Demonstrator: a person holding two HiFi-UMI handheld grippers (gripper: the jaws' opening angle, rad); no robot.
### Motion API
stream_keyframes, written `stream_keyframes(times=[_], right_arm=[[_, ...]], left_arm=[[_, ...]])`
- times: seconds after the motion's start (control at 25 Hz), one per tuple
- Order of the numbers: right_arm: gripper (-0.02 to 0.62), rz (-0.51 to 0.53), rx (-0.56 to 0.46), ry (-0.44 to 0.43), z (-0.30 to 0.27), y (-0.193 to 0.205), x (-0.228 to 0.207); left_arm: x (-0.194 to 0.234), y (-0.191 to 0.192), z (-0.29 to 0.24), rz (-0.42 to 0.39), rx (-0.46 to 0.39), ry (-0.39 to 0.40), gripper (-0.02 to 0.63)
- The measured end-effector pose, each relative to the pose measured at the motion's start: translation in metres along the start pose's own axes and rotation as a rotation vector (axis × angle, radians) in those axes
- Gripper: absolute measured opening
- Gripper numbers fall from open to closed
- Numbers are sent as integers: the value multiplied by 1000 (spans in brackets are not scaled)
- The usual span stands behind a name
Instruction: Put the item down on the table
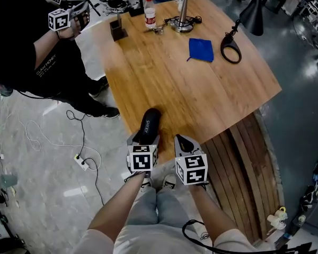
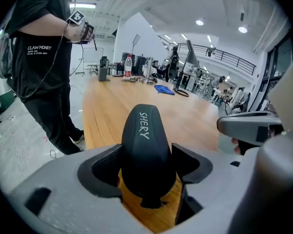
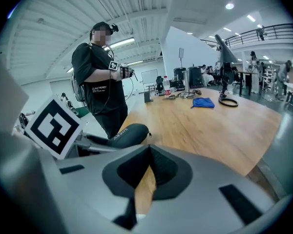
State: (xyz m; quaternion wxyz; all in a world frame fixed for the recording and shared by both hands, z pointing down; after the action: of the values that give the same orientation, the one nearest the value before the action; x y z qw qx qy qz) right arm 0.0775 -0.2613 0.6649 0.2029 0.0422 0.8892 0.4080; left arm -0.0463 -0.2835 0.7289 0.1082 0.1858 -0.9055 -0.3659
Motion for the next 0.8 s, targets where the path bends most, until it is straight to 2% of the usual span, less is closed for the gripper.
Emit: stream_keyframes(times=[0.28,0.44,0.68,0.8], right_arm=[[3,-23,5,5,-5,1,-6],[3,-35,16,-1,-7,6,-7],[3,-36,28,-10,-12,10,-3],[3,-33,31,-17,-13,10,1]], left_arm=[[1,14,-20,24,56,19,330],[-1,15,-24,-8,53,6,330],[-4,16,-28,-36,47,28,331],[-3,14,-24,-35,41,35,368]])
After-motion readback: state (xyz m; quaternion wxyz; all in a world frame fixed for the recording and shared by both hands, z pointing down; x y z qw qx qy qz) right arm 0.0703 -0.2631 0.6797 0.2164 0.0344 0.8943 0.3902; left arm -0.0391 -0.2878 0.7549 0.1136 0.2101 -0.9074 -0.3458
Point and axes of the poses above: the fingertips, and each gripper's own axes: z backward along the fingers, x to its left, y out of its underside, the point moved 2 cm from there along z, backward along the fingers, and after that the axes turned 12 degrees about -z, right-handed, at the moved point
